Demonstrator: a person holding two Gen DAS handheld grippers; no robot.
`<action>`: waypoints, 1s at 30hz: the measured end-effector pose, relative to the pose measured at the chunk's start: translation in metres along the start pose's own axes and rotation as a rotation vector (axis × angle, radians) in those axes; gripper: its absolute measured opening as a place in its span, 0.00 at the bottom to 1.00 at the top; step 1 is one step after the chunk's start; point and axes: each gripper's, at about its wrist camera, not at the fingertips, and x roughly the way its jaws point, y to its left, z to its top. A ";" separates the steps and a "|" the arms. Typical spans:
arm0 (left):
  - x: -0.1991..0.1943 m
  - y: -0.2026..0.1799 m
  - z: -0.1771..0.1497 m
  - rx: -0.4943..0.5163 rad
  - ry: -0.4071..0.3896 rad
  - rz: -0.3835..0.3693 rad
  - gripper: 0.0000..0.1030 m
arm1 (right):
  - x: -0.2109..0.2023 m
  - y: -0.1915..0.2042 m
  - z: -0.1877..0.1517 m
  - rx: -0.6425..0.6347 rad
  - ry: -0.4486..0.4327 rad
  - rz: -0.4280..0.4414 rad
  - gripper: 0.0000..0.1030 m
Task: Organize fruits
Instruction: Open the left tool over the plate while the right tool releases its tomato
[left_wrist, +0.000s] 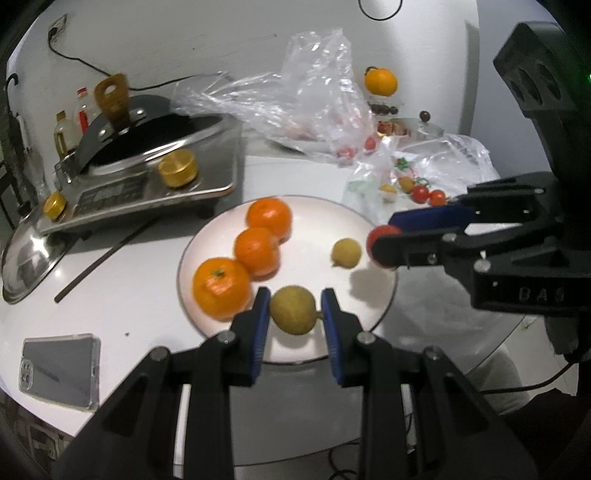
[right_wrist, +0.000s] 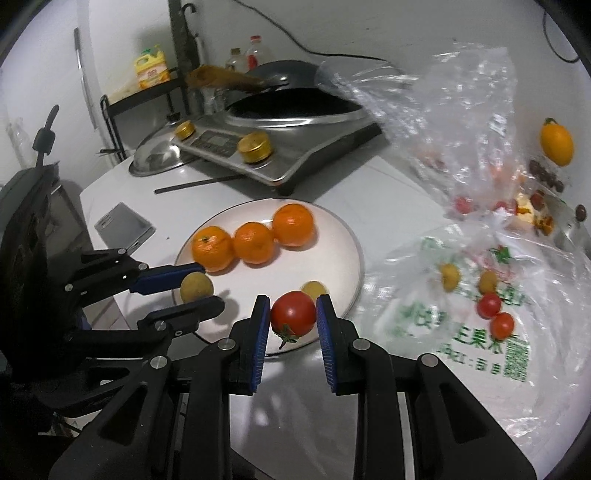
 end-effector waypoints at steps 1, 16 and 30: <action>0.000 0.002 -0.001 -0.001 0.001 0.004 0.28 | 0.003 0.004 0.000 -0.003 0.005 0.005 0.27; 0.000 0.023 -0.008 -0.039 0.034 0.037 0.29 | 0.036 0.022 0.000 0.008 0.070 0.059 0.27; -0.006 -0.002 0.008 -0.021 0.003 0.053 0.50 | 0.002 -0.009 -0.007 0.051 -0.001 0.030 0.28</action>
